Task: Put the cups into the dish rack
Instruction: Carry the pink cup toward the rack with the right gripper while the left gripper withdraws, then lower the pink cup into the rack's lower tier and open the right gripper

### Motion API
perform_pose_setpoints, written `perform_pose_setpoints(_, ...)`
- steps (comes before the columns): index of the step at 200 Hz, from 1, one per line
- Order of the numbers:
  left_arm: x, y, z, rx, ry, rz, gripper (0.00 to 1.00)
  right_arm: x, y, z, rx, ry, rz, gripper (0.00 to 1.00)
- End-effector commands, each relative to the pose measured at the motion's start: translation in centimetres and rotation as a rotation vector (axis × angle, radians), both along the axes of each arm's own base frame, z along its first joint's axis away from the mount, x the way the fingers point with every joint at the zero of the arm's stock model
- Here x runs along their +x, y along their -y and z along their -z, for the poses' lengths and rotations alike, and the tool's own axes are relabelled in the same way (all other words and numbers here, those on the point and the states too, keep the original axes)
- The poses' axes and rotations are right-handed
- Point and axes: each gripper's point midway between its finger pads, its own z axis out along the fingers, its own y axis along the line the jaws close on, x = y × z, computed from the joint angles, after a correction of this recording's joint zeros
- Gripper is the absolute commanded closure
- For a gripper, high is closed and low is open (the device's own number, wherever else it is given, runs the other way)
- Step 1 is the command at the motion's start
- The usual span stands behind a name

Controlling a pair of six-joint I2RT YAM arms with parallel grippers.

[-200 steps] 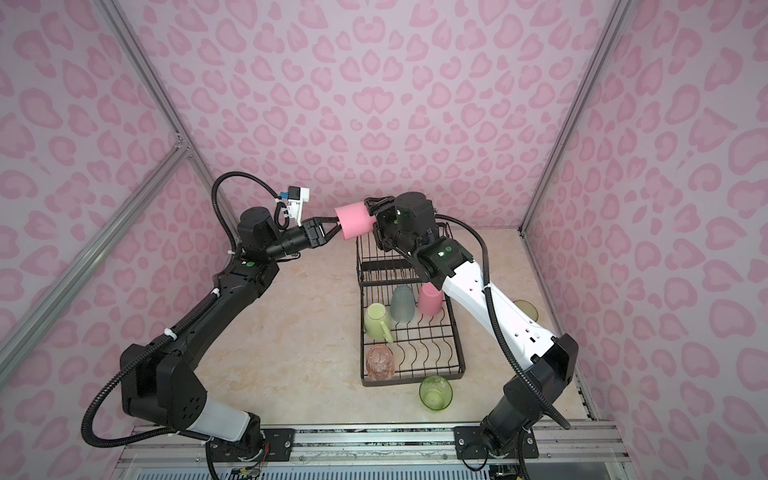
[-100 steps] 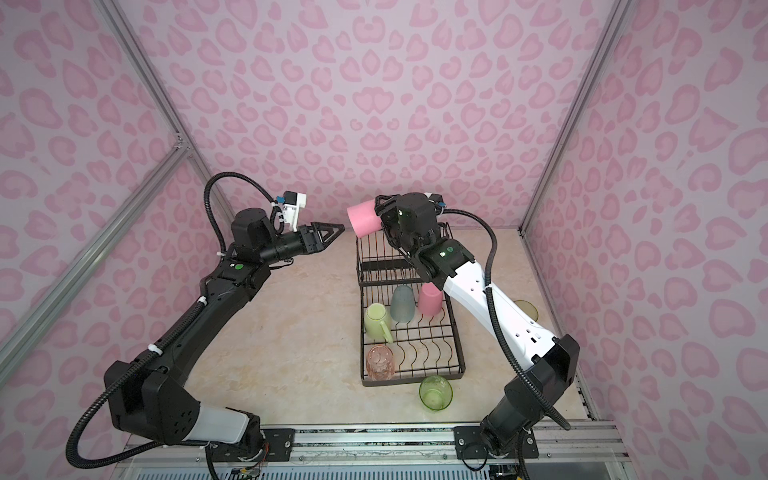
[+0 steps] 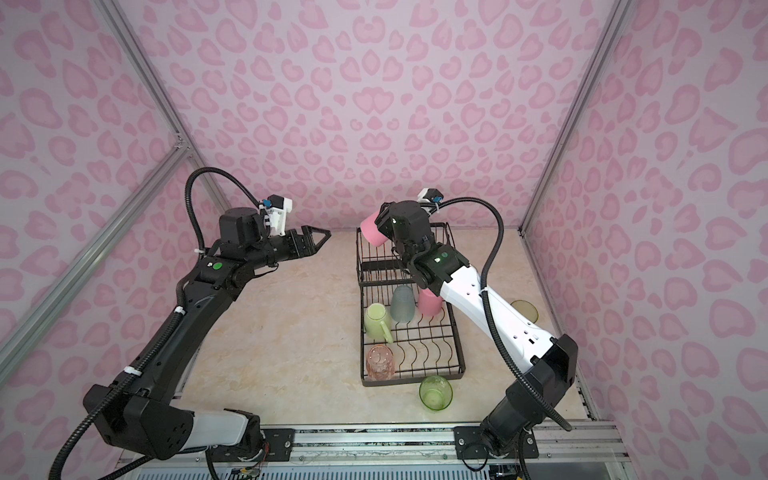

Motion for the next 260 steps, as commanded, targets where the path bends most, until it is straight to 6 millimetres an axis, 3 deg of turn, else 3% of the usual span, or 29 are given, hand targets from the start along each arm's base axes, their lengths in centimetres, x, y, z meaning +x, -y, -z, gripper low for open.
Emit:
perform_pose_setpoints(1,-0.5,-3.2,2.2,0.143,-0.058,-0.134,0.05,-0.9,1.3,-1.4,-0.211,0.090,0.054,0.39)
perform_pose_setpoints(27,-0.8,-4.7,3.9,0.214,-0.104,-0.196,0.05,-3.2,1.7,-2.8,-0.381,0.170,0.076,0.40)
perform_pose_setpoints(57,-1.8,-4.9,5.4,0.225,-0.137,-0.197,0.05,-6.7,1.5,-3.8,-0.535,0.234,0.062,0.40)
perform_pose_setpoints(62,-1.9,-5.0,5.3,0.224,-0.135,-0.201,0.05,-7.3,1.4,-2.6,-0.579,0.226,0.053,0.40)
perform_pose_setpoints(69,-2.2,-5.1,6.6,0.234,-0.160,-0.203,0.04,-8.3,1.4,-2.5,-0.609,0.239,0.051,0.40)
perform_pose_setpoints(85,-2.5,-5.3,7.4,0.243,-0.174,-0.206,0.04,-10.6,1.2,-2.2,-0.662,0.282,0.025,0.40)
perform_pose_setpoints(118,-3.0,-5.1,8.0,0.238,-0.193,-0.193,0.03,-14.9,1.9,0.9,-0.726,0.337,0.001,0.40)
perform_pose_setpoints(174,-3.2,-4.2,8.4,0.243,-0.199,-0.163,0.03,-18.9,5.4,6.8,-0.686,0.333,-0.040,0.40)
perform_pose_setpoints(214,-3.4,-4.2,8.4,0.250,-0.196,-0.161,0.03,-20.2,6.2,12.2,-0.695,0.331,-0.103,0.40)
perform_pose_setpoints(260,-3.4,-4.1,8.9,0.253,-0.206,-0.154,0.03,-20.2,6.6,16.3,-0.733,0.296,-0.134,0.39)
